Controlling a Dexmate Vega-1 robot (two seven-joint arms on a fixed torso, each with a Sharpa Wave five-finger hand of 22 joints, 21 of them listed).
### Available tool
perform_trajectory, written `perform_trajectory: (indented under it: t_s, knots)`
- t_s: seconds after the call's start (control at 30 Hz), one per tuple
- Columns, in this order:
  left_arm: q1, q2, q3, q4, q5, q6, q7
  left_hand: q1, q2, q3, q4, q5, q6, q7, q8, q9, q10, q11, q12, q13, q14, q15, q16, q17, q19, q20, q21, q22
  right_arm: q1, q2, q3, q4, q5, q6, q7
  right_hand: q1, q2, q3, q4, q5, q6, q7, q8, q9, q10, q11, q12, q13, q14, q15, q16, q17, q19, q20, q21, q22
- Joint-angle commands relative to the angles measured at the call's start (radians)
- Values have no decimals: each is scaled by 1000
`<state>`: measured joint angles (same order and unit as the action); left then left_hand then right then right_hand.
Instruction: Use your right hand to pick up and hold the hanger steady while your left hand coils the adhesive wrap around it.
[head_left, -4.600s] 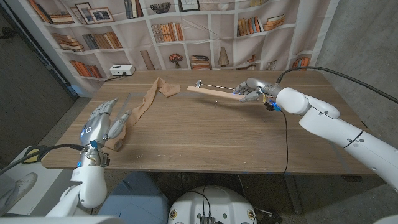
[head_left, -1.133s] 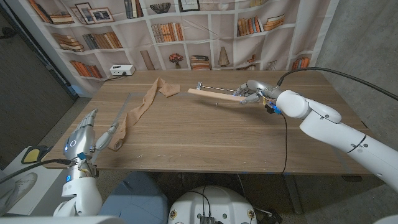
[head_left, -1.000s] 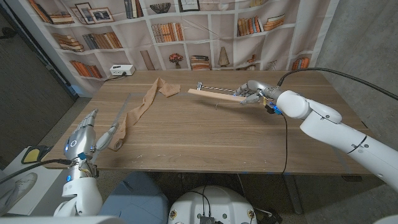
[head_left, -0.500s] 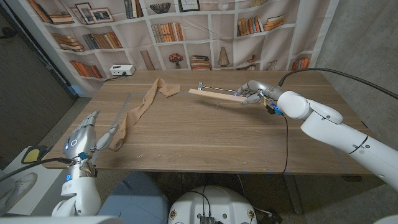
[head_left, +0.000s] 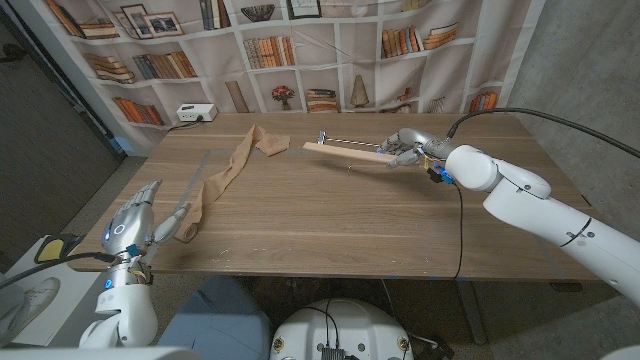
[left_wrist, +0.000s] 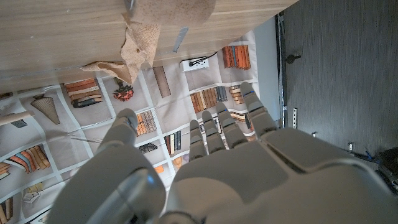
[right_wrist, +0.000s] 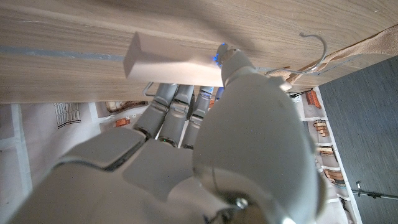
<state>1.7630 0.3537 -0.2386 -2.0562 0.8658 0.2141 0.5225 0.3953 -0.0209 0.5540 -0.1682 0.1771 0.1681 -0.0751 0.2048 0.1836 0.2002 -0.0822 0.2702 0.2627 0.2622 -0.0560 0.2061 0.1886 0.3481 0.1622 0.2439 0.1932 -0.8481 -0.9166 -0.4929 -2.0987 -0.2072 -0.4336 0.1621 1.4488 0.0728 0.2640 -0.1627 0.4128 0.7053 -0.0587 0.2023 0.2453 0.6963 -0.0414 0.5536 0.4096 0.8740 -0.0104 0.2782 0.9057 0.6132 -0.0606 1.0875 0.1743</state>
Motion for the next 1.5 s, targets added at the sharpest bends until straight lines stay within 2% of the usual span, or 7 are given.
perform_trajectory:
  t_s: [0.03,0.2,0.5,0.73,0.87,1.5]
  knots:
    - [-9,14,6,36,-4,-1,6,19,-2,0,0,0,7,1,3,6,-1,2,1,5,-7,-5,-3,2,-4,-23,-4,2,2,-2,-5,-11,-12,-18,4,17,22,76,-1,8,5,2,2,3,69,-64,31,88,115,-224,2,4,-6,-88,8,2]
    - [-13,22,7,53,-12,-8,8,22,-3,-3,2,0,8,-2,2,6,-6,0,-1,6,-19,-9,-7,3,-19,-33,-11,2,2,0,-7,-10,-12,-19,5,16,22,77,0,8,6,3,2,3,72,-63,30,86,115,-224,1,5,-8,-88,10,2]
    - [-19,39,12,76,-14,-12,7,25,-4,-7,4,0,4,-6,-1,6,-11,-2,-3,8,-30,-15,-10,4,-37,-35,-18,2,5,0,-12,-15,-17,-25,9,17,22,78,-1,7,5,2,1,3,72,-62,29,88,117,-224,0,6,-11,-88,14,2]
    - [-23,47,24,97,-17,-13,9,27,-5,-11,6,1,5,-9,-2,6,-16,-15,-5,9,-37,-17,-11,4,-49,-43,-23,3,6,-2,-13,-20,-21,-30,11,15,21,79,0,7,5,1,1,3,72,-61,29,90,116,-224,-3,6,-13,-88,17,2]
    - [-21,54,28,99,-18,-14,8,29,-5,-13,7,1,6,-12,-3,6,-14,-8,-4,9,-38,-18,-11,4,-57,-51,-26,3,9,0,-17,-20,-22,-32,15,15,22,79,0,7,4,1,1,3,72,-62,28,91,117,-225,-3,5,-15,-88,19,2]
    - [-20,70,40,113,-21,-15,13,33,-5,-19,9,1,7,-15,-4,7,-13,-13,-3,11,-40,-20,-9,5,-62,-52,-26,4,1,-2,-13,-33,-22,-42,12,16,20,80,-2,6,5,1,1,2,73,-61,25,92,119,-224,-5,8,-21,-88,27,2]
